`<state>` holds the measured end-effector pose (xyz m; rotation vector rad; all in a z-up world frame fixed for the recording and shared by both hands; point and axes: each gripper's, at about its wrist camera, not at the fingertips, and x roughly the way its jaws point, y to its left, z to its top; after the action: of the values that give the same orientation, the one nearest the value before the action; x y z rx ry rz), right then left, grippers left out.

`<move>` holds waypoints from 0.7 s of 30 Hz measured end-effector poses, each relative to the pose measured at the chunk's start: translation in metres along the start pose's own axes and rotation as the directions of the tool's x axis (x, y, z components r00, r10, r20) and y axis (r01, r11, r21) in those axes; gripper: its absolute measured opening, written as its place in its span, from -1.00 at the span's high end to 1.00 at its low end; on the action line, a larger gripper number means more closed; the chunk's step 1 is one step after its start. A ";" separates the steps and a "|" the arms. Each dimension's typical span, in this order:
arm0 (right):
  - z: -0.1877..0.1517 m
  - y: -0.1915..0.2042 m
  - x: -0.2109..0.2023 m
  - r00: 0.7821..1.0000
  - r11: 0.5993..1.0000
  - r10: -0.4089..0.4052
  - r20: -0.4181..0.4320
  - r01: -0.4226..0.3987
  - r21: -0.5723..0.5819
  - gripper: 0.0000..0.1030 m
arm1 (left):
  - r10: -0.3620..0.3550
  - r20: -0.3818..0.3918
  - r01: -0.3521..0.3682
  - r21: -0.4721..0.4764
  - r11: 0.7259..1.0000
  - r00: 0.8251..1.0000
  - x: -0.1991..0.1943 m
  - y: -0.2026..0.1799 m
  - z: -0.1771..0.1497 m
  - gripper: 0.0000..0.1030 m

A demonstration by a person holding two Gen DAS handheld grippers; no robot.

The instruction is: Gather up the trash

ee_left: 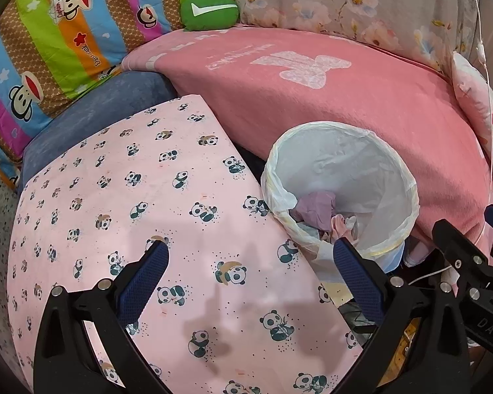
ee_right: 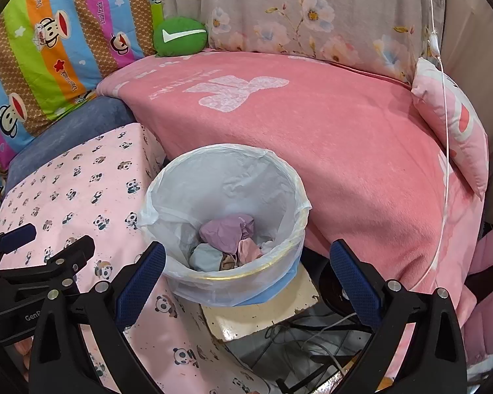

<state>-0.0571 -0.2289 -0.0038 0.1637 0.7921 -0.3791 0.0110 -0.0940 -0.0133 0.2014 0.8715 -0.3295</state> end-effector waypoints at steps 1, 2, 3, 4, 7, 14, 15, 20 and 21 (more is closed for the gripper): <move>-0.001 -0.001 0.000 1.000 1.000 -0.001 -0.001 0.001 0.002 -0.92 | -0.001 -0.002 0.001 0.000 1.000 1.000 0.000 0.000 0.000 -0.86; -0.001 -0.001 0.001 1.000 1.000 -0.001 -0.002 0.001 0.002 -0.92 | -0.001 -0.004 0.001 0.001 1.000 1.000 0.001 0.000 0.000 -0.86; -0.001 -0.002 0.001 1.000 1.000 -0.002 -0.003 0.002 0.002 -0.92 | -0.001 -0.005 0.001 0.002 1.000 1.000 0.001 0.000 0.000 -0.86; -0.002 -0.002 0.001 1.000 1.000 -0.002 -0.003 0.002 0.002 -0.92 | -0.001 -0.006 0.001 0.002 1.000 1.000 0.001 0.000 0.000 -0.86; -0.002 -0.003 0.001 1.000 1.000 -0.002 -0.005 0.002 0.003 -0.92 | -0.002 -0.005 0.002 0.005 1.000 1.000 0.001 -0.001 -0.001 -0.86; -0.002 -0.002 0.001 1.000 1.000 -0.003 -0.004 0.003 0.003 -0.92 | -0.001 -0.004 0.001 0.007 1.000 1.000 0.001 -0.003 -0.001 -0.86; -0.003 -0.003 0.001 1.000 1.000 -0.004 -0.004 0.004 0.003 -0.92 | -0.002 -0.003 0.002 0.008 1.000 1.000 0.001 -0.003 -0.001 -0.86; -0.003 -0.003 0.002 1.000 1.000 -0.004 -0.006 0.004 0.003 -0.92 | -0.005 -0.005 0.005 0.012 1.000 1.000 0.001 -0.003 -0.001 -0.86; -0.003 -0.003 0.002 1.000 1.000 -0.004 -0.006 0.004 0.003 -0.92 | -0.005 -0.006 0.005 0.013 1.000 1.000 0.001 -0.003 -0.001 -0.86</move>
<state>-0.0586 -0.2312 -0.0068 0.1663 0.7980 -0.3841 0.0095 -0.0970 -0.0152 0.2121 0.8757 -0.3393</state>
